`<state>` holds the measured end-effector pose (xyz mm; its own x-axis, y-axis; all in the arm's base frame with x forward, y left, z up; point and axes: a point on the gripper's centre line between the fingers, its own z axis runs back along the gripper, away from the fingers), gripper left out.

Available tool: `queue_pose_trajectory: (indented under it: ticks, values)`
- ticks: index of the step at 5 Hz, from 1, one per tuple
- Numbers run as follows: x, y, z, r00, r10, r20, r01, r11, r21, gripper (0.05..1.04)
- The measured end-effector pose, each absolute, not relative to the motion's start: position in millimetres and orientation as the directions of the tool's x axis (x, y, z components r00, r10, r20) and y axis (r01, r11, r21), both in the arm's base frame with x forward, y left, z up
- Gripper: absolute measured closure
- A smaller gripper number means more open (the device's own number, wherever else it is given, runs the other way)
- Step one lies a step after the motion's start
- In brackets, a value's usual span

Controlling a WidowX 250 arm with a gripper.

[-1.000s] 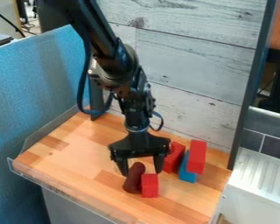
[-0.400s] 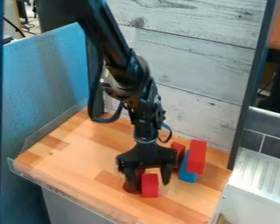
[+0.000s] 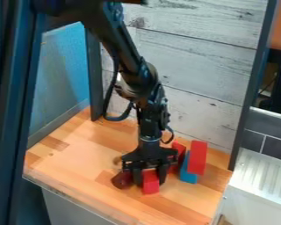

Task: Put the red cube on top of the cylinder

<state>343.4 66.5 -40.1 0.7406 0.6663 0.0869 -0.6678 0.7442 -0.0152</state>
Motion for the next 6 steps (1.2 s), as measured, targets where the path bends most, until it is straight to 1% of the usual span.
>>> queue_pose_trajectory:
  ticks: [1, 2, 3, 4, 5, 6]
  values:
    - [341.6, 68.7, -39.8, 0.73, 0.68, 0.063, -0.68, 0.733, -0.033, 0.498]
    - [342.1, 83.3, -13.6, 0.723, 0.688, 0.067, -0.683, 0.726, -0.081, 0.498]
    - [349.3, 99.7, 16.8, 0.709, 0.702, 0.072, -0.697, 0.713, -0.077, 0.498]
    - [353.5, 108.5, 30.6, 0.702, 0.709, 0.068, -0.706, 0.705, -0.067, 0.498]
    - [369.6, 114.3, 53.6, 0.692, 0.716, 0.092, -0.712, 0.698, -0.081, 0.499]
    - [385.8, 118.8, 68.7, 0.684, 0.723, 0.098, -0.717, 0.691, -0.09, 0.499]
